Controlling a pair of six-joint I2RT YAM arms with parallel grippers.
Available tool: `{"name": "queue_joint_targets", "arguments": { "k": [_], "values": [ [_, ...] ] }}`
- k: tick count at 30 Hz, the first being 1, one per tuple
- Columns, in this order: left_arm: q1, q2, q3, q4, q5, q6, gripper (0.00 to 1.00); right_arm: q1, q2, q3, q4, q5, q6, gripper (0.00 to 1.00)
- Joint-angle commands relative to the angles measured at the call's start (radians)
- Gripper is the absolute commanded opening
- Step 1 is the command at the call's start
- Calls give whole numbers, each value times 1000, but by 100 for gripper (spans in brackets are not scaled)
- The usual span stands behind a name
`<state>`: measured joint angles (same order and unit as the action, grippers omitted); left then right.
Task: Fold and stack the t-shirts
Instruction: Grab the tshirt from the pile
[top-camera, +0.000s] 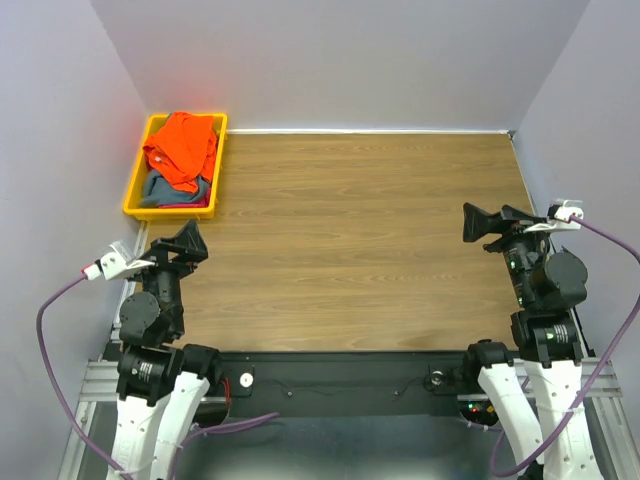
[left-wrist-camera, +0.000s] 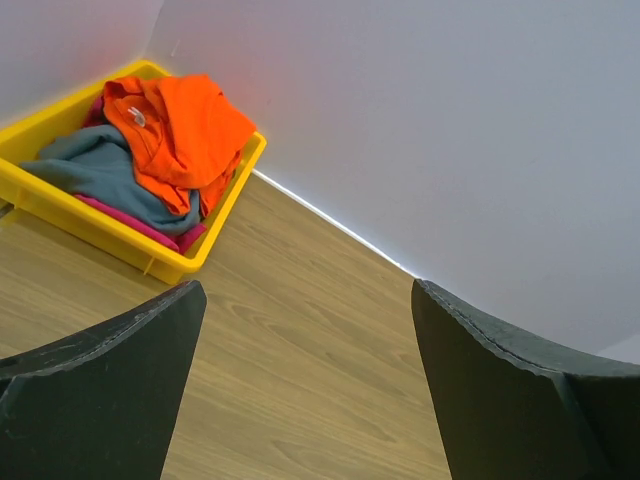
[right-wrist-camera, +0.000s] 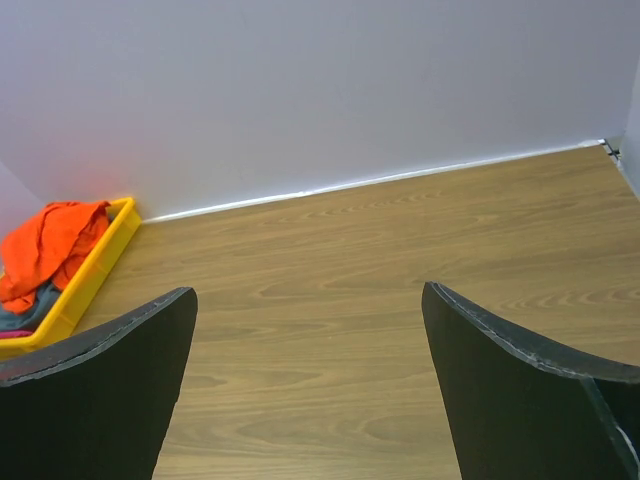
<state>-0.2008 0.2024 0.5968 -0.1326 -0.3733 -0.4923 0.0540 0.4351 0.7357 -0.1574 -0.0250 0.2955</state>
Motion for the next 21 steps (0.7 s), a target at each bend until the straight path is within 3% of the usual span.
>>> {"name": "queue_joint_targets", "arguments": {
  "k": [1, 10, 17, 21],
  "values": [
    [3, 22, 1, 47, 7, -11, 95, 10, -4, 4, 19, 19, -2, 100],
    [3, 159, 32, 34, 42, -26, 93, 12, -9, -25, 15, 48, 42, 100],
    [3, 435, 104, 65, 56, -54, 91, 15, -24, -74, 10, 30, 74, 100],
    [23, 694, 222, 111, 43, -48, 90, 20, -39, -110, 10, 30, 99, 100]
  ]
}}
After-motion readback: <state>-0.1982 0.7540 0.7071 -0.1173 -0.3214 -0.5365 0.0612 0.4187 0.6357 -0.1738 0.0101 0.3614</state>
